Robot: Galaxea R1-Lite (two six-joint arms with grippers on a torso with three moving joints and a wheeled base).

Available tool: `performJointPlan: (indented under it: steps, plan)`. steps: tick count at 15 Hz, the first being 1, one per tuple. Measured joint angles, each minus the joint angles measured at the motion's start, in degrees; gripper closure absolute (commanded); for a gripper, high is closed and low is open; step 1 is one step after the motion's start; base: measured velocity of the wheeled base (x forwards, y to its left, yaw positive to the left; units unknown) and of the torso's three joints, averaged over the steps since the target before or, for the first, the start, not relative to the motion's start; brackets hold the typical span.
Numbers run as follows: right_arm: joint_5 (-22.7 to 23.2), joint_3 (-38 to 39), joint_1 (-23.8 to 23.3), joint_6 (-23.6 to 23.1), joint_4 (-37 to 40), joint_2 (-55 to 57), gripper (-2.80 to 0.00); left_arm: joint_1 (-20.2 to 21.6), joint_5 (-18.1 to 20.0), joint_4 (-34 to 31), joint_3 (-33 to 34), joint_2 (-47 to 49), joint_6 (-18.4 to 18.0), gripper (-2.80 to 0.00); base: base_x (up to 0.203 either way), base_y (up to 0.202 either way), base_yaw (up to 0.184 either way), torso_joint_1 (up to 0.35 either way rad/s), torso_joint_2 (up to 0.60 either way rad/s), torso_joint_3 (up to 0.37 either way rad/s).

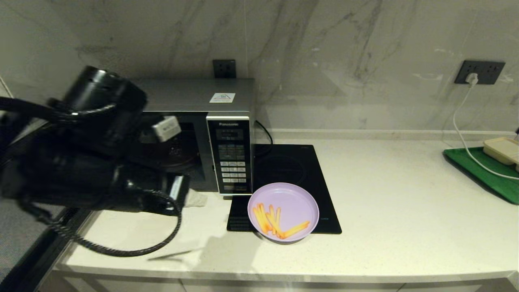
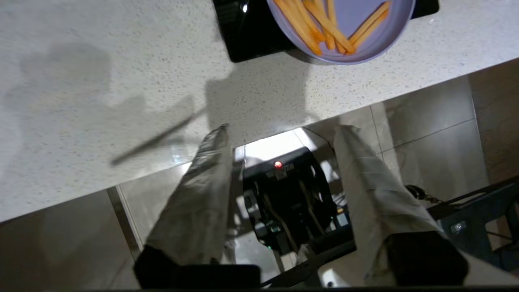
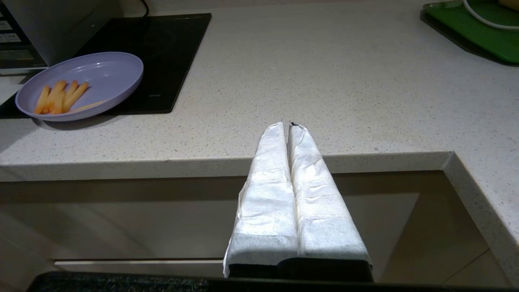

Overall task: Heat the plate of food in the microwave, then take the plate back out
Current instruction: Put the plate in the microwave oven

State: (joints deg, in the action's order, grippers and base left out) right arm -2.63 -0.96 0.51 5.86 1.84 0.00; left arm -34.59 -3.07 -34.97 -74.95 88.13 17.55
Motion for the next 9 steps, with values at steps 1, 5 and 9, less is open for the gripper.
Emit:
performJointPlan:
  steps: [1,5,9]
  plan:
    - [0.0,0.0,0.0,0.0,0.0,0.0,0.00,-1.2,-0.6,-0.8,-2.7,3.7,2.6,-2.80,0.000,0.000,0.000,0.000,0.00,0.000]
    - [0.0,0.0,0.0,0.0,0.0,0.0,0.00,-3.8,-2.0,-6.4,-14.5,16.8,14.7,-2.80,0.000,0.000,0.000,0.000,0.00,0.000]
    - [0.0,0.0,0.0,0.0,0.0,0.0,0.00,-4.1,-8.6,-7.2,-17.5,25.2,16.9,-2.80,0.000,0.000,0.000,0.000,0.00,0.000]
